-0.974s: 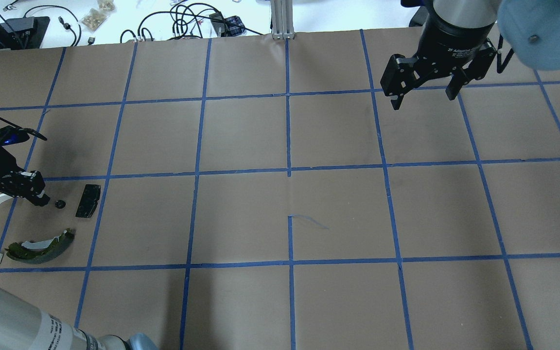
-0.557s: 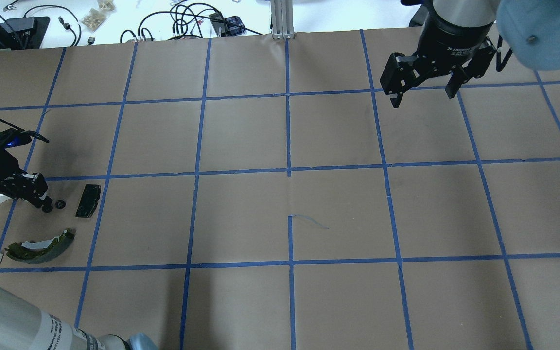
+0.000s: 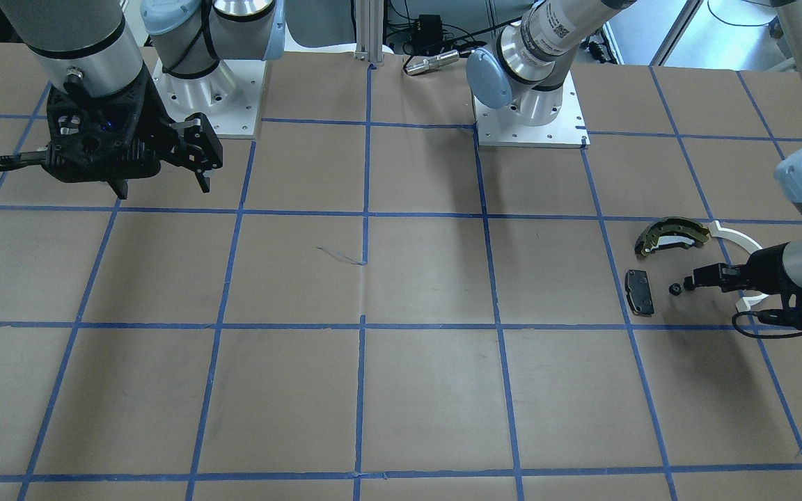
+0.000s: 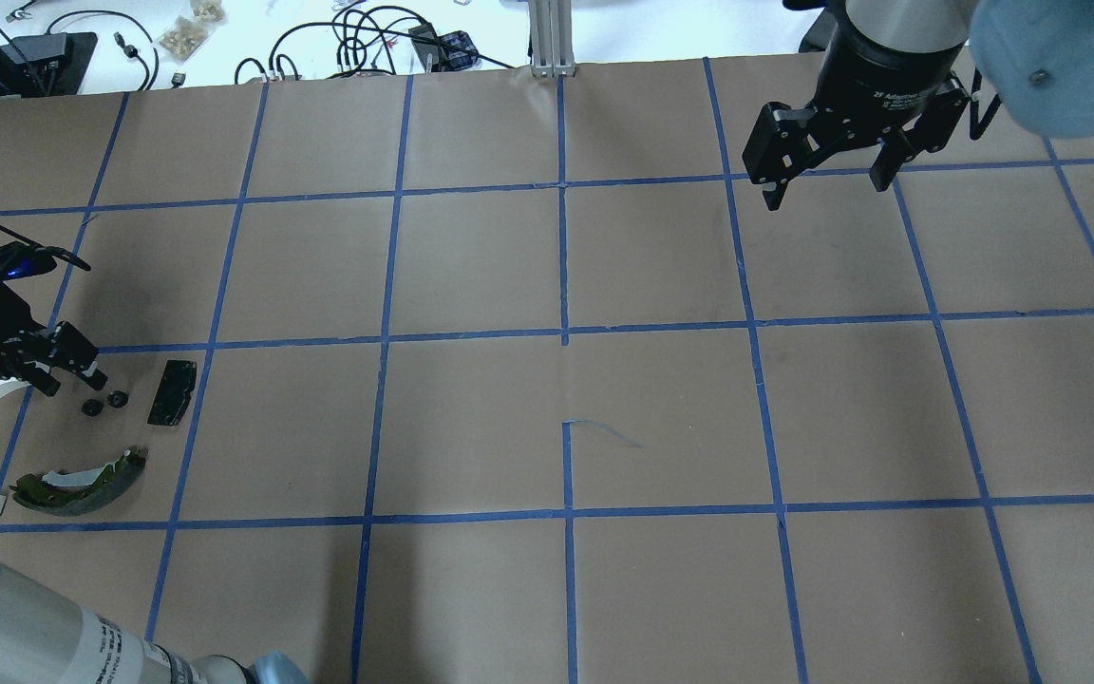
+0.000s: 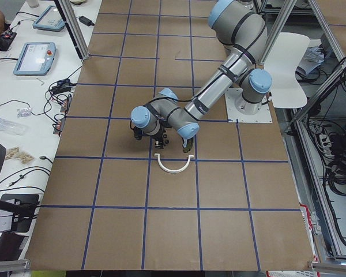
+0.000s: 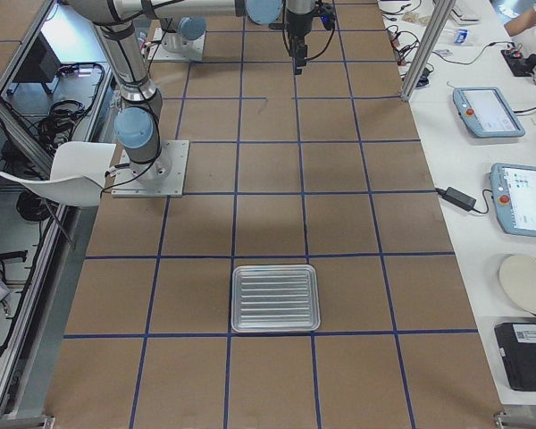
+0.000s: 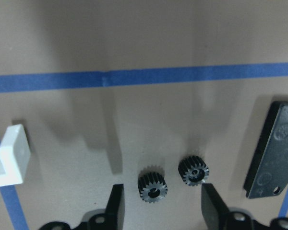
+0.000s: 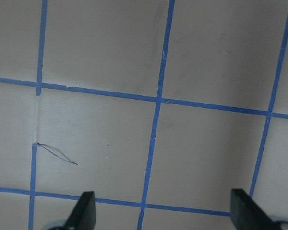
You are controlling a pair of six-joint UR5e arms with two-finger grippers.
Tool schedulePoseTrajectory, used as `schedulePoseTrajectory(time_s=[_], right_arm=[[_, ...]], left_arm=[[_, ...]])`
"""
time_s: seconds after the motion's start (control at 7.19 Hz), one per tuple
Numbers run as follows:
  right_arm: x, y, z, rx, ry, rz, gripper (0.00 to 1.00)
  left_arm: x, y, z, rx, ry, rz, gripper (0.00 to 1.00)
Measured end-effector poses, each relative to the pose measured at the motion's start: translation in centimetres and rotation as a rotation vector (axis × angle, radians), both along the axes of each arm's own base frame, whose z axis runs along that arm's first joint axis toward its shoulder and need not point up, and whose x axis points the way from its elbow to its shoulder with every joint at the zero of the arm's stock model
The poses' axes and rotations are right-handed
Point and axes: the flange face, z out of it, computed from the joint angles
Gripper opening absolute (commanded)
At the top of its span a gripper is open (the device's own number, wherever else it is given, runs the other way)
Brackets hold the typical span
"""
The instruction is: Place bearing gear from tray to pile
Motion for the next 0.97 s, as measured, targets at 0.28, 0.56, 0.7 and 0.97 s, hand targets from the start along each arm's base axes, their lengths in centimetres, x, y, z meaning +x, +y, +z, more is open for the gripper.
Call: schedulePoseTrajectory(time_s=[0.28,0.56,0.7,0.97], right_arm=[[0.0,0.0,0.0,0.0,0.001,0.0,1.0],[0.0,0.0,0.0,0.001,0.0,0.0,1.0],[0.0,0.0,-0.1,0.002,0.0,0.0,1.0],[0.0,0.0,-0.1,0.003,0.001,0.0,1.0]], left_arm=[[-4.0,-3.0,5.2,-0.028,-0.054,0.007,1.0],[-10.2,-5.4,12.7,-0.036,-0.086,0.014,1.0],[-14.7,-6.1,17.2,-0.054,-0.1,-0.002,1.0],[-24.1,-5.7,23.5,-0.109,-0.118,-0.088,1.0]])
